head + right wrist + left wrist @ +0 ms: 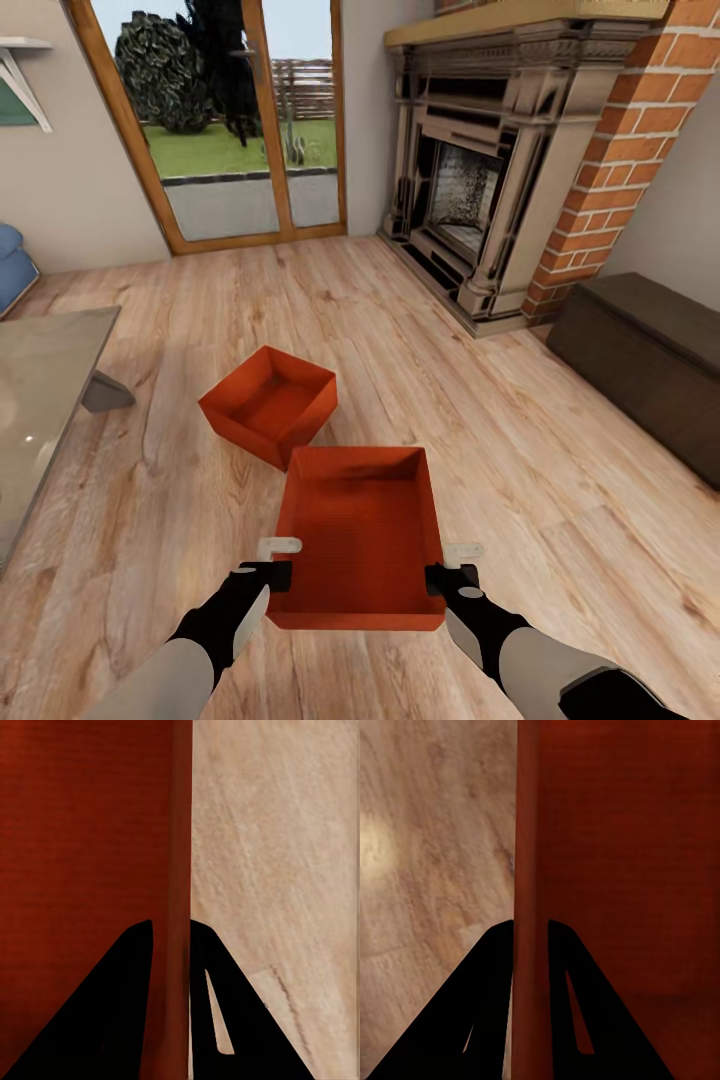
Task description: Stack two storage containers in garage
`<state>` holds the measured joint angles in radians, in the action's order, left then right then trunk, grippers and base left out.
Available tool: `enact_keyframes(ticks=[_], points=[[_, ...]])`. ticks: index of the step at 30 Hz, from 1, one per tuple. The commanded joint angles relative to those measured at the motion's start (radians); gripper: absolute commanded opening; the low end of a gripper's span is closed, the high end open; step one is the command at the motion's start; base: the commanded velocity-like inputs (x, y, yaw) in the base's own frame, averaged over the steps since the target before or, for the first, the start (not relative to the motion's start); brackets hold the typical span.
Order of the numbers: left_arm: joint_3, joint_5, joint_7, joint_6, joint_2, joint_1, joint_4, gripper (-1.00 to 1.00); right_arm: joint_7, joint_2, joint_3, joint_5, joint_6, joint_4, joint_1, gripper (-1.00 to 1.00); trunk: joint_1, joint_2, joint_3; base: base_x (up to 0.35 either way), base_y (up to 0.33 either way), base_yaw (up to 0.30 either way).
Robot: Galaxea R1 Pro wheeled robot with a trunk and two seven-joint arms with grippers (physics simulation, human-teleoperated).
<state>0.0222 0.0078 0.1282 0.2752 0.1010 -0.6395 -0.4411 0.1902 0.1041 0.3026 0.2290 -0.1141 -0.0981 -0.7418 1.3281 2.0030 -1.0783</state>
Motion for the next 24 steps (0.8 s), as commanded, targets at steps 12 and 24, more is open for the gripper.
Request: enact_keyframes(ticks=[12,24], points=[[0.002,-0.005,0.010,0.007,-0.002,0.000,-0.002,-1.00,0.000,0.004,0.004,0.012,-0.006,0.004,-0.002,-1.00,-0.046,-0.084,0.037,0.000,0.000,0.000],[0.002,-0.006,0.010,0.007,-0.003,0.000,-0.002,-1.00,0.002,0.002,0.003,0.013,-0.006,0.005,-0.002,-1.00,-0.092,-0.168,0.075,0.000,0.000,0.000]])
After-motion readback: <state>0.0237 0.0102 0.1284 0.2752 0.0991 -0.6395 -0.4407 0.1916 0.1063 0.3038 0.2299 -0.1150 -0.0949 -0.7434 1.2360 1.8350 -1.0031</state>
